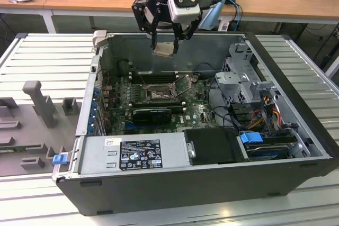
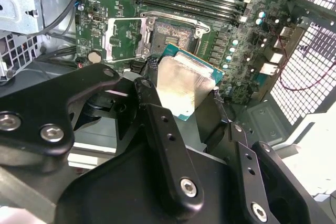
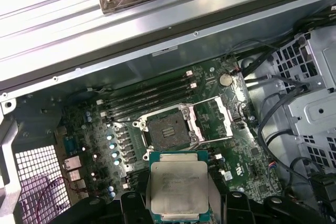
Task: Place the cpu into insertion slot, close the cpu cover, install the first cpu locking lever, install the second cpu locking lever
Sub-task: 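Place the cpu into insertion slot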
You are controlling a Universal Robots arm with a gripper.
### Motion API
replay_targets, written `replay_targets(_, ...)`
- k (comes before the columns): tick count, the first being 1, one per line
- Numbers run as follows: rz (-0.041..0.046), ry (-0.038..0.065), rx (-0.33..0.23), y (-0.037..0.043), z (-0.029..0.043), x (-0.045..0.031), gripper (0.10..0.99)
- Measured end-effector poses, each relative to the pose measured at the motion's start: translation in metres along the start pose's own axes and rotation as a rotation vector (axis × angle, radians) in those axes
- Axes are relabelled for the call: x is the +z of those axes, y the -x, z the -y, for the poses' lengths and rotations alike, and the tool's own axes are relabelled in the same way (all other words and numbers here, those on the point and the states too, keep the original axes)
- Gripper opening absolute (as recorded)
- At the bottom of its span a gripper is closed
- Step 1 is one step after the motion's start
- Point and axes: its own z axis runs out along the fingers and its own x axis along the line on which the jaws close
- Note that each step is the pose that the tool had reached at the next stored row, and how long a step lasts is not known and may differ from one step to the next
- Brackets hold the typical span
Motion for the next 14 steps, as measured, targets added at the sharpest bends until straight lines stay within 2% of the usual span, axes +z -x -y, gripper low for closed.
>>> replay_targets(9,0.0017,0.000,0.020,0.0000,0.0000,0.0000,0.529)
replay_targets(14,0.0050,0.001,0.056,0.0000,0.0000,0.0003,0.529)
